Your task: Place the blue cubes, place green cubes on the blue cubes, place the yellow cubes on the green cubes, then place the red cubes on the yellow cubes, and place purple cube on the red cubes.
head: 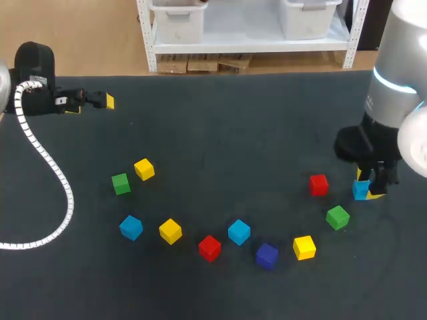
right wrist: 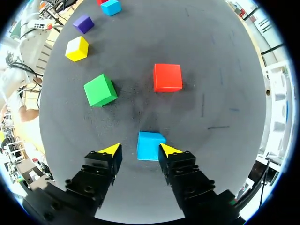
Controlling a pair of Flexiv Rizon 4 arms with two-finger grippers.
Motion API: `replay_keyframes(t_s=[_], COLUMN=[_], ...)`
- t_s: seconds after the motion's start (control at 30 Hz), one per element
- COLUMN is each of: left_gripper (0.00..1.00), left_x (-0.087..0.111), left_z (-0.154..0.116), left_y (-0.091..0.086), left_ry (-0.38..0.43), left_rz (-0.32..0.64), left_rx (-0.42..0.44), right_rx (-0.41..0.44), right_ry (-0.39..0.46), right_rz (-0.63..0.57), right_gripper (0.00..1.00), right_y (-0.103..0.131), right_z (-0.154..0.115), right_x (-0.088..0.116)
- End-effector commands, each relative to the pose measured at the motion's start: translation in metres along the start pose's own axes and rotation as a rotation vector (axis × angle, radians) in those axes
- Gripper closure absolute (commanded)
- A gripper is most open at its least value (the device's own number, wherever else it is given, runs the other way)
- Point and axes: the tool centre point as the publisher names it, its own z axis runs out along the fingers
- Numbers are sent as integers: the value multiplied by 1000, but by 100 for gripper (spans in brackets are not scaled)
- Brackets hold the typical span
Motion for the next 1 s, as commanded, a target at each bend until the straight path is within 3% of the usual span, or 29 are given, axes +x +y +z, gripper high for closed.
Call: replay_keyframes(t_s=[0.03, 0.07, 0.1, 0.47, 0.87, 0.9, 0.93, 0.97, 1.0], left_gripper=[0, 0, 0, 0, 0, 0, 0, 0, 0], left_x=[1, 1, 1, 1, 1, 1, 1, 1, 1], left_z=[0, 0, 0, 0, 0, 0, 0, 0, 0], left_y=[1, 1, 1, 1, 1, 1, 1, 1, 1], left_ry=[-4, -4, -4, -4, -4, -4, -4, -4, -4], left_rz=[1, 1, 1, 1, 1, 1, 1, 1, 1], left_rx=[5, 5, 5, 5, 5, 5, 5, 5, 5], right_rx=[-15, -18, -19, 9, 30, 31, 32, 32, 35], right_ry=[-4, -8, -12, -35, -33, -34, -34, -34, -31], right_rz=[0, 1, 1, 15, 34, 35, 37, 37, 40], right_gripper=[35, 9, 0, 0, 0, 10, 38, 47, 49], right_y=[-2, -1, -1, -3, -10, -10, -11, -11, -12], right_z=[7, 8, 8, -3, 6, 7, 8, 9, 11], right_x=[0, 0, 0, 0, -4, -4, -4, -5, -5])
